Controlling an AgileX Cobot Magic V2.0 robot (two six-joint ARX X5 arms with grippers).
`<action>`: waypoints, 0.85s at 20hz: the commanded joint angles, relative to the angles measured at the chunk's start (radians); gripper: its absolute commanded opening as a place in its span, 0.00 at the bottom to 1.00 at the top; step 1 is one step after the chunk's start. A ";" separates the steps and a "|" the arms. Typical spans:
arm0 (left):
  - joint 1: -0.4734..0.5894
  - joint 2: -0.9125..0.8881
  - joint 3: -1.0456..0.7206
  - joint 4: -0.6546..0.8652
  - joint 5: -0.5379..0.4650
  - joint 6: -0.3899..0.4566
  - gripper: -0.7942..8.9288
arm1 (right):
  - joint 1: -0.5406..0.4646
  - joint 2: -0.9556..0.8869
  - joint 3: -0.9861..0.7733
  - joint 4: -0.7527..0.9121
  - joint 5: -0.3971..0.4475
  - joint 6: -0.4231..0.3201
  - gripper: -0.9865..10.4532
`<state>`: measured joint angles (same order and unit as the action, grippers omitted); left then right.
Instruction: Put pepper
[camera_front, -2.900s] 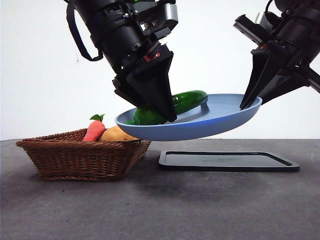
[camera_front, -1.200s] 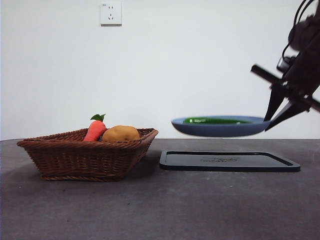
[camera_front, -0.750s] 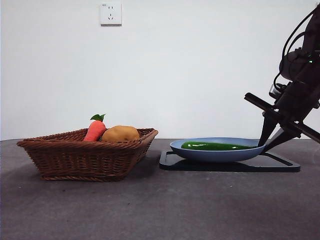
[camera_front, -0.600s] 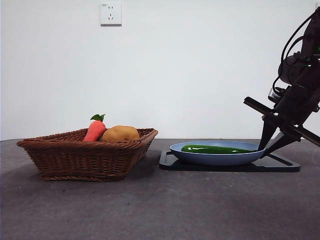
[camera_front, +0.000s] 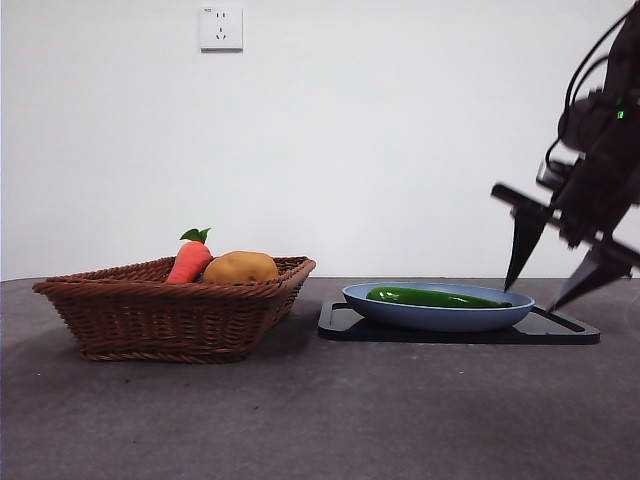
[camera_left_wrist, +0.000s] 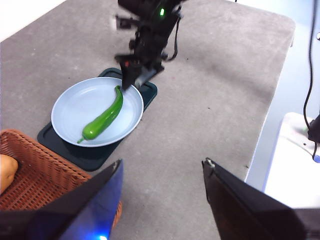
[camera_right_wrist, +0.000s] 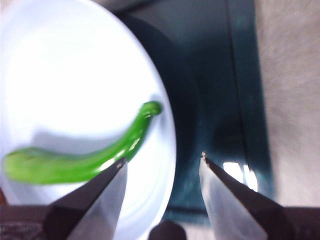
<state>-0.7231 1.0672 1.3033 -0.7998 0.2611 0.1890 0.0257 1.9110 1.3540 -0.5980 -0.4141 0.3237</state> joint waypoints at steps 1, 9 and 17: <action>-0.008 0.006 0.014 0.006 -0.003 -0.006 0.38 | -0.006 -0.089 0.018 -0.055 0.028 -0.044 0.31; -0.008 0.006 0.014 0.002 -0.051 -0.006 0.37 | 0.061 -0.589 0.018 -0.479 0.019 -0.261 0.31; -0.008 0.006 0.014 -0.014 -0.050 -0.007 0.19 | 0.191 -0.980 0.018 -0.700 0.016 -0.314 0.13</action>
<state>-0.7231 1.0672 1.3033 -0.8188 0.2127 0.1890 0.2138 0.9169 1.3540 -1.3071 -0.3965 0.0315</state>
